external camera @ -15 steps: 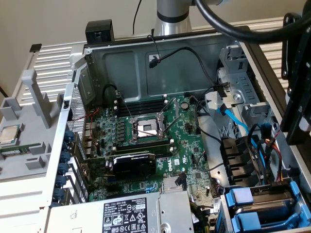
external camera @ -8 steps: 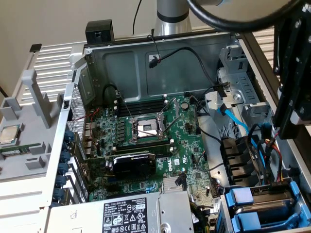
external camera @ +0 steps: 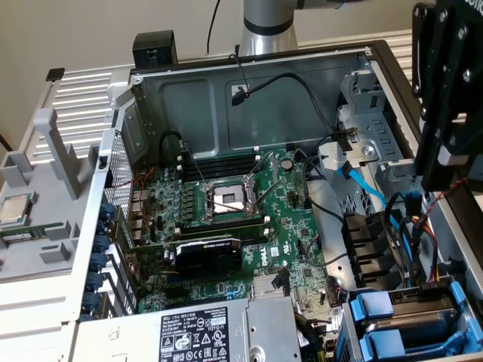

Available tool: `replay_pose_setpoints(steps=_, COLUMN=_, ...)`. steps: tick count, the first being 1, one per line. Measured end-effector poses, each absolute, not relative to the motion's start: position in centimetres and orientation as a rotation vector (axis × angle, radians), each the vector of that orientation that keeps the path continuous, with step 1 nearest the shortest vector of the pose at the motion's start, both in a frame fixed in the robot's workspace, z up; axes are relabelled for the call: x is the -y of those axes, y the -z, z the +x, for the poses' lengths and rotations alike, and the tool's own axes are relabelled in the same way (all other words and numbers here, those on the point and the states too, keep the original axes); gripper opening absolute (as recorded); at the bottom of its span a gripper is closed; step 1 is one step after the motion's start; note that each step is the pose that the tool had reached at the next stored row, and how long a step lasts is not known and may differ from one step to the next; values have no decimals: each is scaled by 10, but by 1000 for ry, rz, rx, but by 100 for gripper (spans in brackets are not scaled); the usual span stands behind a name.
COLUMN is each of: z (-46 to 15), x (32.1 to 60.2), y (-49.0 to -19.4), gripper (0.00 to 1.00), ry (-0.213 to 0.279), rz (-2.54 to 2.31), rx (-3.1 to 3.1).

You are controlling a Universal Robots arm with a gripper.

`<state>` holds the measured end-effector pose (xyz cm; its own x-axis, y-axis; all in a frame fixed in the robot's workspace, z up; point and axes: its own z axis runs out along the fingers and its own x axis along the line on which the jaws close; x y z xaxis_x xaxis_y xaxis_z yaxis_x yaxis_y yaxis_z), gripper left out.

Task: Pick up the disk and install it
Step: 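Insert the second disk wire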

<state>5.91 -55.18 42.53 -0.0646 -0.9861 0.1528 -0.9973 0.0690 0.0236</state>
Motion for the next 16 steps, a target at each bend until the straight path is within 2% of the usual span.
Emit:
replay_pose_setpoints(steps=4, z=59, x=546, y=-422, gripper=25, ry=-152, rz=2044, rx=2187)
replay_pose_setpoints(steps=16, z=59, x=524, y=-412, gripper=25, ry=-161, rz=2018, rx=2156)
